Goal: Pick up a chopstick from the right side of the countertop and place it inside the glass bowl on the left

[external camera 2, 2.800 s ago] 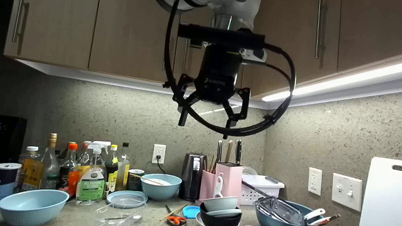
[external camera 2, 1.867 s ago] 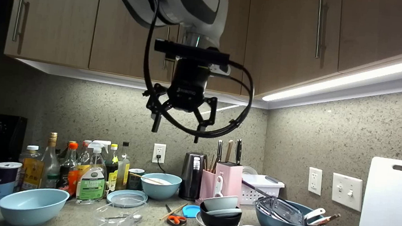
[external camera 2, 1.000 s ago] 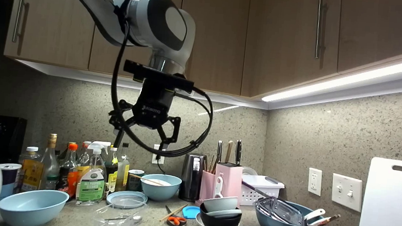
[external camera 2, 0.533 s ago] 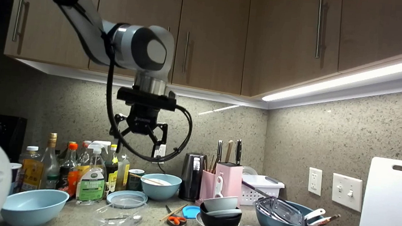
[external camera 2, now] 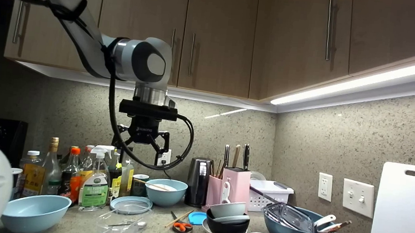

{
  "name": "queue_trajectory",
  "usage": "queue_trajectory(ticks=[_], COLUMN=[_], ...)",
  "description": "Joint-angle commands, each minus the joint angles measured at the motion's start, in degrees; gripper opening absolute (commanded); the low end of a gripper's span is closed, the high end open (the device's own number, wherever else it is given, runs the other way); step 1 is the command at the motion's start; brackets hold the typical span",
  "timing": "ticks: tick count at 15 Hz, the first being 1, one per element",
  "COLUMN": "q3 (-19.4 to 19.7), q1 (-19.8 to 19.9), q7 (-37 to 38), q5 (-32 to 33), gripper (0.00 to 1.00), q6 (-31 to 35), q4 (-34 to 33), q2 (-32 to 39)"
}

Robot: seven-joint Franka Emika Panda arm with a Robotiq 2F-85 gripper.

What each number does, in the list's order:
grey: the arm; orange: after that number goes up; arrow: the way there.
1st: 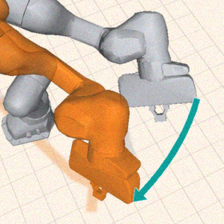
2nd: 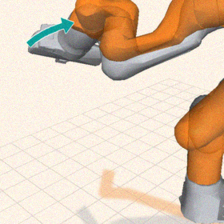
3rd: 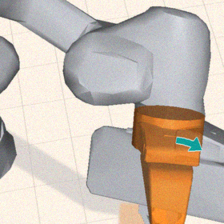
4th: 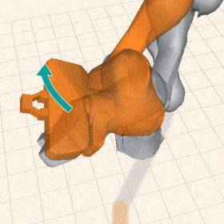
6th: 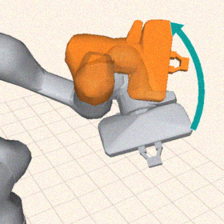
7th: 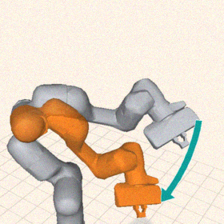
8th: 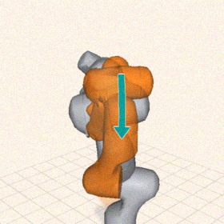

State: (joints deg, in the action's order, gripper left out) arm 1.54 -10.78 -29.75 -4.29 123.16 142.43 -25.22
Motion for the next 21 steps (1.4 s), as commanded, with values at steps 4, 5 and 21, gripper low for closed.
queue_trajectory(ticks=[4, 5, 21], q3=[-5.69, -6.68, -7.58], q1=[2.87, 3.73, 6.73], q7=[8.33, 11.27, 32.09], q5=[12.92, 17.16, 26.53], gripper=[1.0, 1.0, 1.0], q6=[13.25, 15.13, 16.67], q4=[-5.29, -6.73, -20.18], q2=[13.17, 15.84, 32.19])
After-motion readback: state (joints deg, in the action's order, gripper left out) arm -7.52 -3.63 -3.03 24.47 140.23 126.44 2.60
